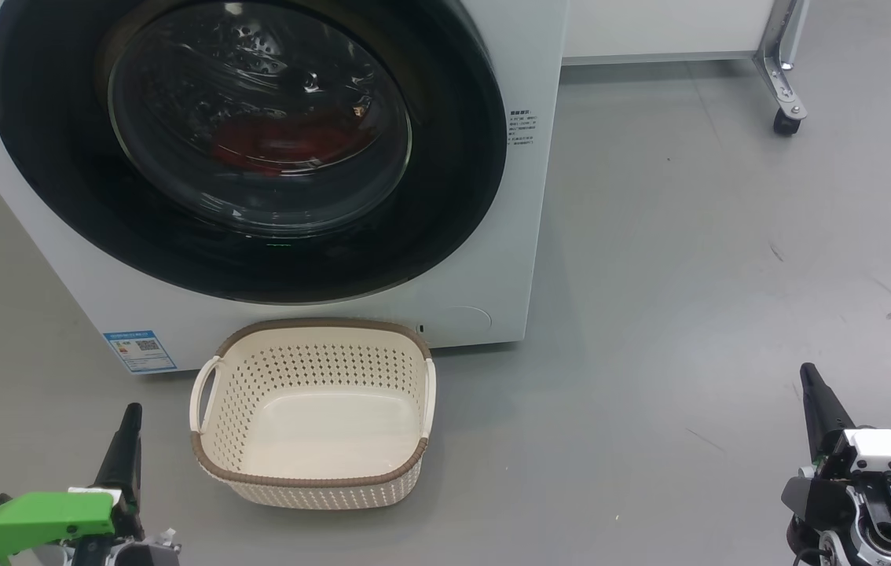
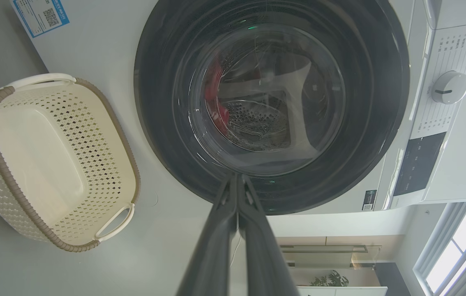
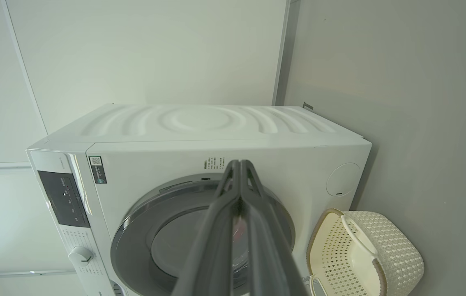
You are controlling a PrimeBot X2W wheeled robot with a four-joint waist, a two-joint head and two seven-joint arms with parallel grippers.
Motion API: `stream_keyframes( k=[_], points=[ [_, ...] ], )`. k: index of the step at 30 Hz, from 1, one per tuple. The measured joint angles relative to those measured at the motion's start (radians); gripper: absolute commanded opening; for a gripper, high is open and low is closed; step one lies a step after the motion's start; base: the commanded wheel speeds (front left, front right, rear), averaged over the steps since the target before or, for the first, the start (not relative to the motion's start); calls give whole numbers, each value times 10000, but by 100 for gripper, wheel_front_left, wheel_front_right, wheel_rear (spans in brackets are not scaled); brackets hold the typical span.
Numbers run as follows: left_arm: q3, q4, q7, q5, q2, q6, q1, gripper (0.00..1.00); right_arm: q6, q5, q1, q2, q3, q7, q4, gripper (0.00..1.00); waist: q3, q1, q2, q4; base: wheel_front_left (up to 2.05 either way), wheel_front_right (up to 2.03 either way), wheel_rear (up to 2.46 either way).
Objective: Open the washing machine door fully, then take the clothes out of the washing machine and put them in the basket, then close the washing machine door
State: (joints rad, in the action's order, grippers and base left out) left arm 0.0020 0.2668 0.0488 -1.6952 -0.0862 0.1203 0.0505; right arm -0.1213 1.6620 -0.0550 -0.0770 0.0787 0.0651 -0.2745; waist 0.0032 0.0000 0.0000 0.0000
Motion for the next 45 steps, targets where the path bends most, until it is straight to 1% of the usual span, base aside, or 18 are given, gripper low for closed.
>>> stream_keyframes(
  k=[45],
  points=[
    [54,0,31,15,13,2,0,0,0,-15,0,33,35,2,0,0,0,0,0,0,0,0,0]
  ],
)
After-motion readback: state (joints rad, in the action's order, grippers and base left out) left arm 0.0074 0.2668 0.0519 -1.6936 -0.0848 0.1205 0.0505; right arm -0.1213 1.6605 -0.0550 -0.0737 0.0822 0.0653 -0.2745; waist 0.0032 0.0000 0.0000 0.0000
